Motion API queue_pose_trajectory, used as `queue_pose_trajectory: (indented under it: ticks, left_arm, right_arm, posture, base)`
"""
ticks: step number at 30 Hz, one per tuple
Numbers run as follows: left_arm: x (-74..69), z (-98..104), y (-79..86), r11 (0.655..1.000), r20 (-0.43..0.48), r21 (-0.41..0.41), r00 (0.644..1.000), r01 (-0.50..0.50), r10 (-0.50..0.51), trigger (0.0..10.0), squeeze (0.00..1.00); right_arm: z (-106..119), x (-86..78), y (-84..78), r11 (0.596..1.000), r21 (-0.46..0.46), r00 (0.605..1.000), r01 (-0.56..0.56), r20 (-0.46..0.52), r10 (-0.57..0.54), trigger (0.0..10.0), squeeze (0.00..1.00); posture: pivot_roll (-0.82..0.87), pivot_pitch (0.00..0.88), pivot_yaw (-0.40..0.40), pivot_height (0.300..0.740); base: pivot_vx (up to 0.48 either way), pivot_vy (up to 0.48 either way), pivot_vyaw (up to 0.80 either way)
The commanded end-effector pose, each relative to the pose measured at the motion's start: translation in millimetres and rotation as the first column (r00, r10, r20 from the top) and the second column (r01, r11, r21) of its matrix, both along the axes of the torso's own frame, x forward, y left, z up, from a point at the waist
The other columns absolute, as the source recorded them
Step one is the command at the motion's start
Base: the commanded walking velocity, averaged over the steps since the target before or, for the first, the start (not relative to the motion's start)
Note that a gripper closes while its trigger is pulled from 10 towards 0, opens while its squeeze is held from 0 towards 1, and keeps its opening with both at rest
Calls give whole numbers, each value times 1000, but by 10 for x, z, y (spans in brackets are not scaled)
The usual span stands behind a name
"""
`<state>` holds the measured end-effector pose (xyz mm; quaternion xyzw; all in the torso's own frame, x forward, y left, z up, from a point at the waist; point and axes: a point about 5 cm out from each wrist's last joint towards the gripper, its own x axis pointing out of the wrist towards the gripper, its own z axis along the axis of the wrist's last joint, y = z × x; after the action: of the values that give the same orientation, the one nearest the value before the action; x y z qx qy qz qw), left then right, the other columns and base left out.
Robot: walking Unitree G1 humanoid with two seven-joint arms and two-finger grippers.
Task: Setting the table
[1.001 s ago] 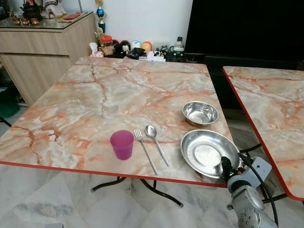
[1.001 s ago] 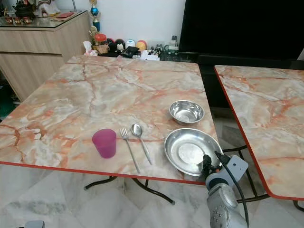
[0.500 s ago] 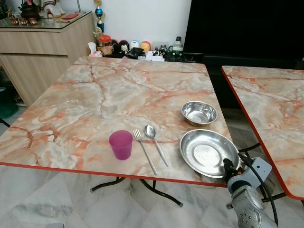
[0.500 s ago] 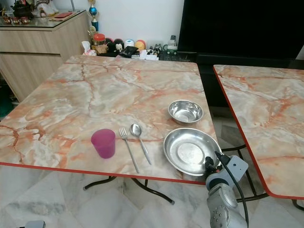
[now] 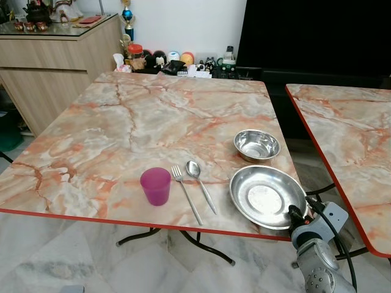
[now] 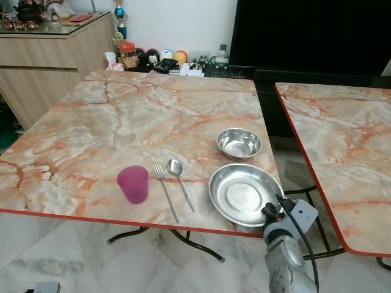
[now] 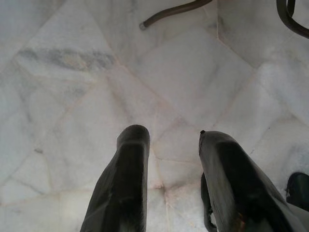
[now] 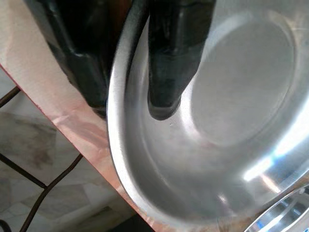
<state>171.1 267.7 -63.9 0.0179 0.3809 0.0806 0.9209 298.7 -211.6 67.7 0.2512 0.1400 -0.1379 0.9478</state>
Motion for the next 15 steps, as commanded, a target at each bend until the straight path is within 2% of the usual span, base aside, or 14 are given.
queue_pose_trajectory:
  ticks: [1, 5, 8, 9, 11, 15]
  left_arm:
    - [11, 0, -26, 999, -5, 14, 999, 41, -41, 10000, 0]
    - [31, 6, -41, 998, 0, 21, 998, 56, -56, 10000, 0]
    - [73, 25, -65, 995, 10, 42, 995, 95, -96, 10000, 0]
    - [97, 31, -85, 994, 17, 41, 995, 100, -101, 10000, 0]
    - [113, 36, -94, 994, 21, 40, 995, 98, -99, 10000, 0]
    - [119, 36, -97, 994, 20, 40, 995, 99, -100, 10000, 0]
  right_arm:
    - [-62, -30, 12, 1000, -8, 1000, -2, -30, 2, 0, 0]
    - [-48, -39, 4, 1000, -3, 1000, 17, -11, -17, 0, 0]
    - [78, -59, -32, 996, 20, 989, 91, 114, -93, 0, 0]
    - [180, -102, -31, 991, 62, 967, 115, 220, -126, 0, 0]
    - [234, -153, -36, 989, 77, 949, 128, 281, -144, 0, 0]
    - [273, -214, -50, 987, 86, 933, 139, 322, -159, 0, 0]
  posture:
    - [4, 48, 3, 740]
    - [5, 48, 4, 740]
    - [4, 47, 3, 740]
    - [2, 47, 3, 740]
    - [-3, 47, 4, 740]
    - [-3, 47, 4, 740]
  base:
    - [0, 0, 0]
    - [0, 0, 0]
    - [0, 0, 0]
    - [0, 0, 0]
    - [0, 0, 0]
    - [0, 0, 0]
